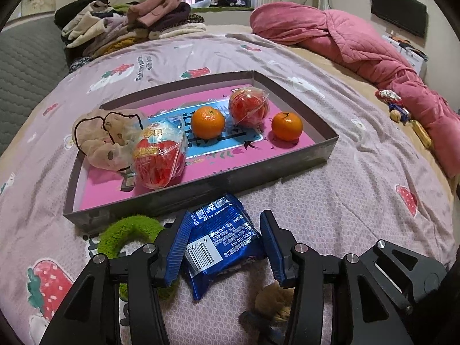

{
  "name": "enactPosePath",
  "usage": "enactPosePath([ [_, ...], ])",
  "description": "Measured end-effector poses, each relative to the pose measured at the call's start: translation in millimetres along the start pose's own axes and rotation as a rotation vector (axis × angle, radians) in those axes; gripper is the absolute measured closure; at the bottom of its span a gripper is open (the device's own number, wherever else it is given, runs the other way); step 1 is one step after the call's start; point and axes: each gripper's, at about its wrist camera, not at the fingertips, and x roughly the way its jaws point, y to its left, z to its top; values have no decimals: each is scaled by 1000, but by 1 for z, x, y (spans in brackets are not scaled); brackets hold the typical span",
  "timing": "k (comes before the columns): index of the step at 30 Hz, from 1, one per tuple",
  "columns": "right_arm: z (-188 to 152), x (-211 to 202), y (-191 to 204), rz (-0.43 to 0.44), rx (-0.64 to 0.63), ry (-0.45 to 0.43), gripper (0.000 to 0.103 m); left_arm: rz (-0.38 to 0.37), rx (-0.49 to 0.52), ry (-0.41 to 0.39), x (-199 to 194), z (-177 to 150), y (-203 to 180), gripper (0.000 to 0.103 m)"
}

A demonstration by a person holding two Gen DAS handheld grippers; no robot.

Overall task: Organize objects
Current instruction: 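Close the right tool on the walnut while the left tool grasps the blue snack packet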

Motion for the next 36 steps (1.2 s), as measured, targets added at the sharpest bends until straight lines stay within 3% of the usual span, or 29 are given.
enactPosePath([
  [10,2,5,2,-12,-10,18,50,16,-19,44,9,-3,6,37],
  [14,4,7,0,-9,0,26,51,19,-16,43,9,-3,5,37],
  [21,3,5,2,4,-16,33,71,22,4,44,10,-2,3,38],
  [36,2,-5,-24,48,66,40,71,58,33,67,14,2,-3,48],
])
